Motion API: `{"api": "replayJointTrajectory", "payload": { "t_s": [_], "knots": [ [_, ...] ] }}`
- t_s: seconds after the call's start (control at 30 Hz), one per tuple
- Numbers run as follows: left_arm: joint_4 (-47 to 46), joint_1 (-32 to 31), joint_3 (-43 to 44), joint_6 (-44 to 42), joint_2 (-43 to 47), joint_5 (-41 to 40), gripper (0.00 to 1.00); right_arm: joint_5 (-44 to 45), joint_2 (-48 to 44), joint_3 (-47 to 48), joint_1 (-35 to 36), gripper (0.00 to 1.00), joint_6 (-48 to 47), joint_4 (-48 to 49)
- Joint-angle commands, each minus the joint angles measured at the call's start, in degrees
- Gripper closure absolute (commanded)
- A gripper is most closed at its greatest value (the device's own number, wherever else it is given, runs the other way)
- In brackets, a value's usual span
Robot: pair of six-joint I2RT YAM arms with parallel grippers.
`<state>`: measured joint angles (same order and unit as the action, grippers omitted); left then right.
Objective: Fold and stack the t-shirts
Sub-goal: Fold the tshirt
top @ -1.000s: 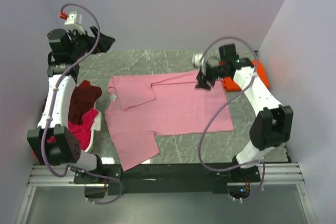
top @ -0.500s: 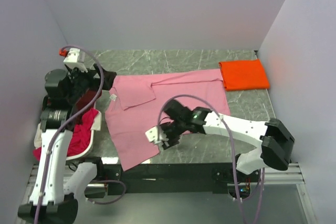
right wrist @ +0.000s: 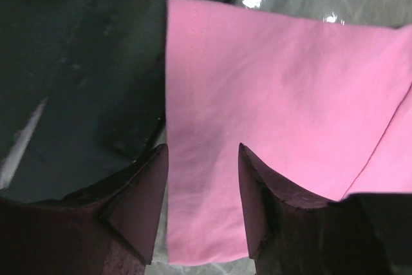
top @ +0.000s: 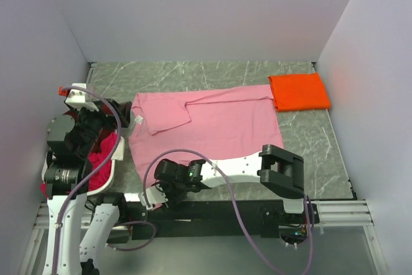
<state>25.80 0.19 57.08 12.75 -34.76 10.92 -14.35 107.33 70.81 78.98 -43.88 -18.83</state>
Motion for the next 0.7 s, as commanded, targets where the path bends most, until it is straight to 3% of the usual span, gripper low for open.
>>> {"api": "replayJointTrajectory", "payload": {
  "t_s": [0.0, 0.27, 0.37, 0.5, 0.6, 0.67],
  "knots": [
    [0.1, 0.2, -1.3, -1.1, 1.5, -0.3, 0.01, 2.7, 1.5, 1.8, -0.1, 0.46, 1.5, 1.7],
    [-0.2, 0.1, -3.0, -1.3, 2.8, 0.1, 0.01, 2.1, 4.0, 1.5, 0.4, 0.53, 2.0, 0.6],
    [-0.1, 0.1, -3.3, -1.3, 3.0, 0.1, 0.01, 2.4, 4.9, 1.8, 0.4, 0.6, 2.3, 0.4],
    [0.1, 0.2, -3.3, -1.6, 3.3, -0.2, 0.01, 1.9, 5.6, 2.4, 0.0, 0.89, 2.9, -0.2],
    [0.2, 0.1, -3.3, -1.9, 3.2, -0.5, 0.0, 0.0, 4.4, 3.1, -1.9, 1.0, 4.6, -0.3],
    [0.0, 0.1, -3.4, -2.0, 3.2, -0.3, 0.01, -1.1, 3.4, 3.7, -4.3, 1.0, 5.6, -0.7]
  ]
}}
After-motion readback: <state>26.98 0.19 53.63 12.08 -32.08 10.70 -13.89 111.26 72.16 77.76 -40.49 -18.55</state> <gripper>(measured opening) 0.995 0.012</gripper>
